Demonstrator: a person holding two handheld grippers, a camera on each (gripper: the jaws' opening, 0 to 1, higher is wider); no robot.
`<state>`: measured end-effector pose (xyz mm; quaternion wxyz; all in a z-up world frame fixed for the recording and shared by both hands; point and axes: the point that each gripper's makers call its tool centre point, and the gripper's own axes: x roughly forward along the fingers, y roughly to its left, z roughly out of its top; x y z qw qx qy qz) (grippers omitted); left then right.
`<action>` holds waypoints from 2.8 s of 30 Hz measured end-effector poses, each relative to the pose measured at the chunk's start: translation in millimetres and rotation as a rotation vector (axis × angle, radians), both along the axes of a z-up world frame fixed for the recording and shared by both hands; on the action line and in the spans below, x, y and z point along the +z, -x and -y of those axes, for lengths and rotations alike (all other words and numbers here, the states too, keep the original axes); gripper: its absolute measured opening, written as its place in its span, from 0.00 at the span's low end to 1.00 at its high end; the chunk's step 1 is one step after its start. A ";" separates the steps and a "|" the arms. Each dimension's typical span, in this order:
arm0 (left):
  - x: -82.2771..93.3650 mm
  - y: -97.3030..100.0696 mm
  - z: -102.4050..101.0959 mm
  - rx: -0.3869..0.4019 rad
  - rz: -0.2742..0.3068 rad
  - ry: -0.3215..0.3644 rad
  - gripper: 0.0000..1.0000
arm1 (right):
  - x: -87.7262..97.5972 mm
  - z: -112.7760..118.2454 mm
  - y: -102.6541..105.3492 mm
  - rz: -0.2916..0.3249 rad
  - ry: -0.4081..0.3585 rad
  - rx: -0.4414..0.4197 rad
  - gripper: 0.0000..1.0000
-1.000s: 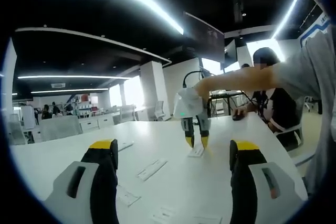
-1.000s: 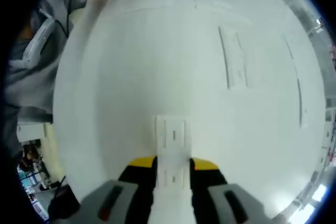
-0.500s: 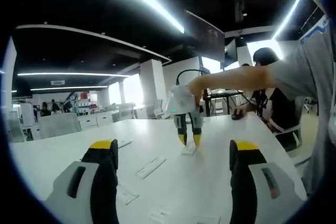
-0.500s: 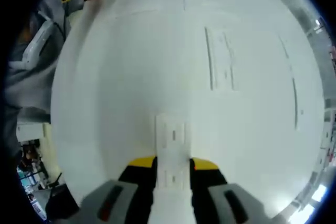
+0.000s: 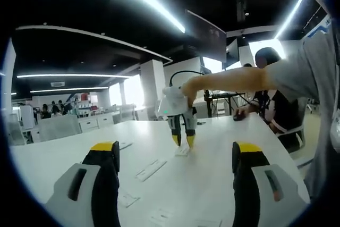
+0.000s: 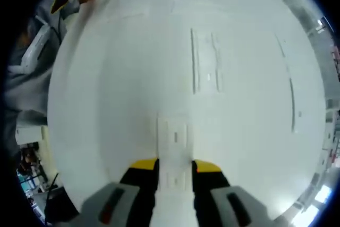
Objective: Locate the socket holder cover, grip the socket holder cover, clip it into the socket holder slot.
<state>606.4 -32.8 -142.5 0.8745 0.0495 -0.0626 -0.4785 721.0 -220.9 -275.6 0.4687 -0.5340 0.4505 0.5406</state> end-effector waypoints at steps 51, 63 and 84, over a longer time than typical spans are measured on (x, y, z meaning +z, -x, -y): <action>-8.5 5.5 9.9 -0.019 0.010 -0.039 0.86 | -5.4 10.1 -44.5 0.015 0.006 -0.086 0.26; -11.4 6.1 11.3 -0.027 0.002 -0.050 0.86 | -1.4 2.6 -52.4 0.017 0.005 -0.057 0.26; -13.3 7.8 12.1 -0.034 0.001 -0.059 0.86 | -5.1 -16.4 -41.8 0.006 -0.011 -0.033 0.26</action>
